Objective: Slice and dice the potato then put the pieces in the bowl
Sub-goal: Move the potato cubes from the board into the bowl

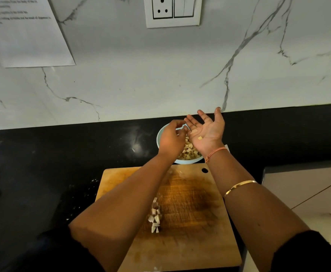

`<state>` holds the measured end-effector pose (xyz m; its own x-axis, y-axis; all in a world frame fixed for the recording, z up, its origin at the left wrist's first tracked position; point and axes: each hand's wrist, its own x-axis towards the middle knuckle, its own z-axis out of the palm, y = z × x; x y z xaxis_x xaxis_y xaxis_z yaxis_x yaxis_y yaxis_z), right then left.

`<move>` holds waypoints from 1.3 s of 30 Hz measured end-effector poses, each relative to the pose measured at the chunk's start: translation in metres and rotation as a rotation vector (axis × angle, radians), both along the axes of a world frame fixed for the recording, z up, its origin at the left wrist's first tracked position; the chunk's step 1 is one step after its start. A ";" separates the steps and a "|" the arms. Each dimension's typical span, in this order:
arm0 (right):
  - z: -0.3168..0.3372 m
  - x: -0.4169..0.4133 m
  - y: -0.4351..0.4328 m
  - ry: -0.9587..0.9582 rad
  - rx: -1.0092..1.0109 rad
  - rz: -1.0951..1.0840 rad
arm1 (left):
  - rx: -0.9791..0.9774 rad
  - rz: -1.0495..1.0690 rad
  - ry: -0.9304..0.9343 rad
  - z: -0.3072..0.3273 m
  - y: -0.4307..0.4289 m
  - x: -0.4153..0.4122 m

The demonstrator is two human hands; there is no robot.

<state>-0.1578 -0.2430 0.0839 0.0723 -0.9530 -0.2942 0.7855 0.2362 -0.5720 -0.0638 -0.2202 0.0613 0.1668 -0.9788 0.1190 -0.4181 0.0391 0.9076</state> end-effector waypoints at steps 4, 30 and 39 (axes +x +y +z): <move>0.001 -0.001 0.004 0.072 -0.021 0.100 | 0.012 -0.016 0.033 0.002 0.005 -0.003; 0.005 0.009 0.004 0.936 -0.211 0.073 | 0.019 -0.071 0.130 -0.005 -0.001 0.013; -0.039 0.012 0.092 1.315 -0.491 -0.003 | 0.036 0.008 0.313 0.006 0.028 0.037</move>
<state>-0.1454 -0.1509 0.0452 0.0056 -0.9767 0.2144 -0.3817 -0.2003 -0.9023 -0.0273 -0.1924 0.0668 0.1970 -0.9801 0.0256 -0.1182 0.0021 0.9930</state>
